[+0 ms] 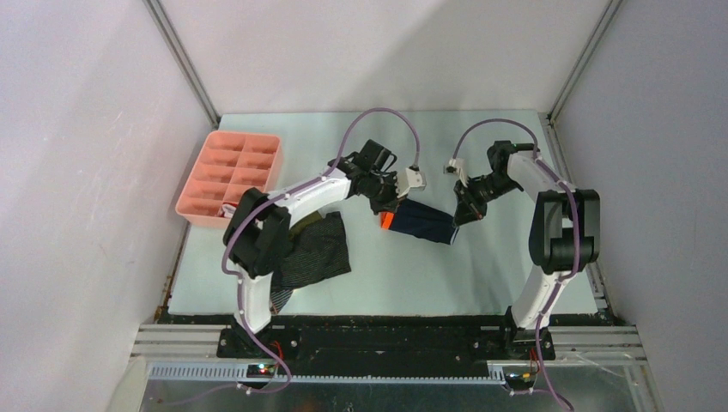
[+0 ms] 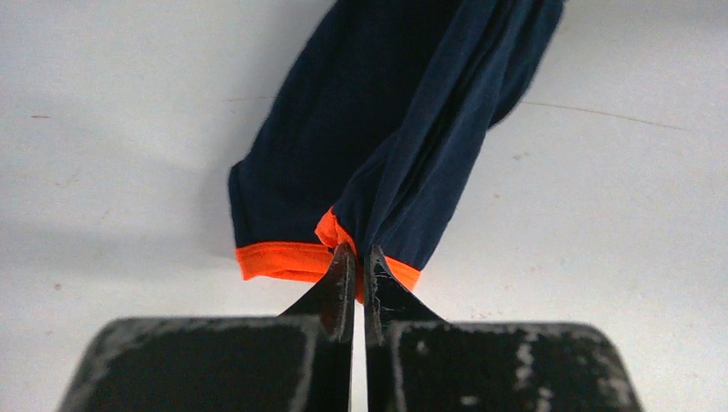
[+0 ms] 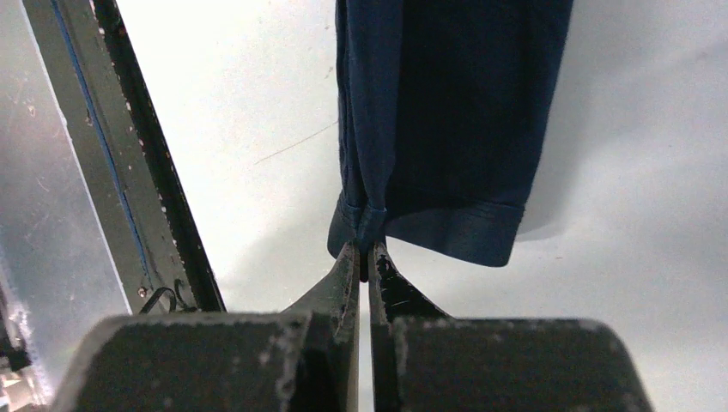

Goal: Roll the underwear
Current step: Fold the underwear at the center of the board.

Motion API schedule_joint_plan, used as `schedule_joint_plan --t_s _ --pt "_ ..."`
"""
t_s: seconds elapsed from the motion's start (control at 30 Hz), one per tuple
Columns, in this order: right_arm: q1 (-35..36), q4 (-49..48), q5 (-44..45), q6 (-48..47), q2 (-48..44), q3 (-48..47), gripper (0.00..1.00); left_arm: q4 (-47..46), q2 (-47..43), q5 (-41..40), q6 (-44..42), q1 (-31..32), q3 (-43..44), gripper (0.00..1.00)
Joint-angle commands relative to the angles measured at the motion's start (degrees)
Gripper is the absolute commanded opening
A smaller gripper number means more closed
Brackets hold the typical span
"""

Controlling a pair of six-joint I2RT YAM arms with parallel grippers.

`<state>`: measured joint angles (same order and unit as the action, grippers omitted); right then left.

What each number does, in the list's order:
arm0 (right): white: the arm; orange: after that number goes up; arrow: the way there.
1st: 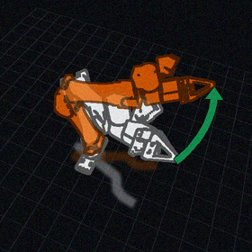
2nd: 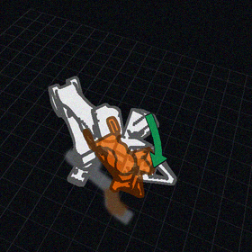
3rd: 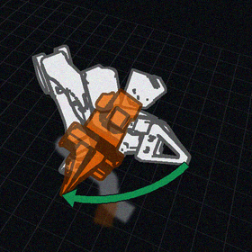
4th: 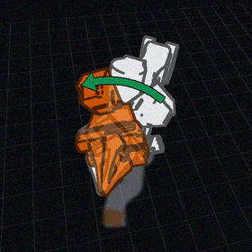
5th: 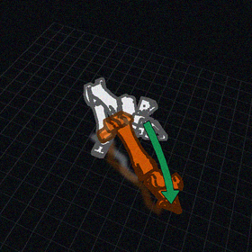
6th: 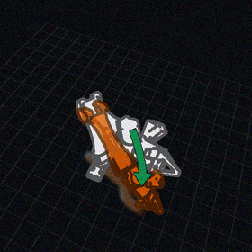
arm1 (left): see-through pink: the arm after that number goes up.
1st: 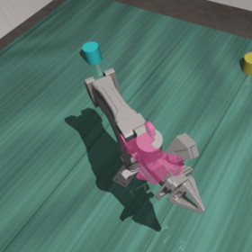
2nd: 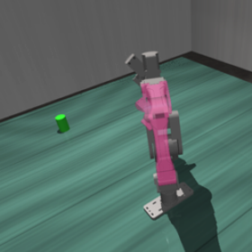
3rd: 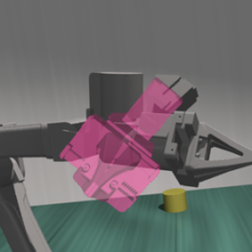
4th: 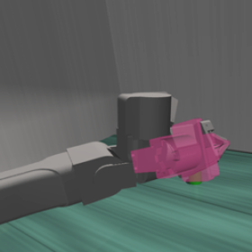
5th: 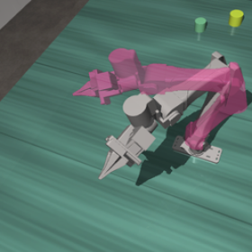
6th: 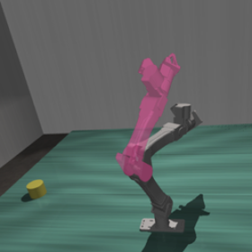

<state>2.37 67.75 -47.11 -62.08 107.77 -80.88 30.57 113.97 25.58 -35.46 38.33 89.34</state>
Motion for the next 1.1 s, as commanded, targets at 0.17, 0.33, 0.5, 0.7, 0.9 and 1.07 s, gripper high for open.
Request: schedule_joint_plan --t_s 0.17,0.33,0.5,0.7,0.9,1.07 --pt "-1.84 2.96 0.11 3.92 5.99 -6.81 0.0 -2.78 5.9 -5.22 4.15 -1.0 10.05 0.0" --pt "-1.84 0.9 0.48 7.83 8.42 -8.01 0.0 -3.48 9.04 -6.36 5.0 -1.31 13.17 0.02" --pt "-1.85 -0.81 2.12 10.9 10.8 -9.19 0.0 -4.65 11.08 -7.47 5.4 -1.67 14.85 0.03" --pt "-1.85 -2.23 3.44 13.41 12.19 -8.95 0.0 -4.62 14.31 -8.96 8.61 -2.09 19.38 0.07" --pt "-1.89 -6.73 3.59 20.44 13.09 -9.78 0.05 -7.7 14.9 -13.84 13.84 -2.18 20.41 0.28" --pt "-3.19 -7.16 6.37 25.13 11.61 -11.18 0.41 -10.04 13.78 -18.05 18.67 -2.65 20.86 0.64"
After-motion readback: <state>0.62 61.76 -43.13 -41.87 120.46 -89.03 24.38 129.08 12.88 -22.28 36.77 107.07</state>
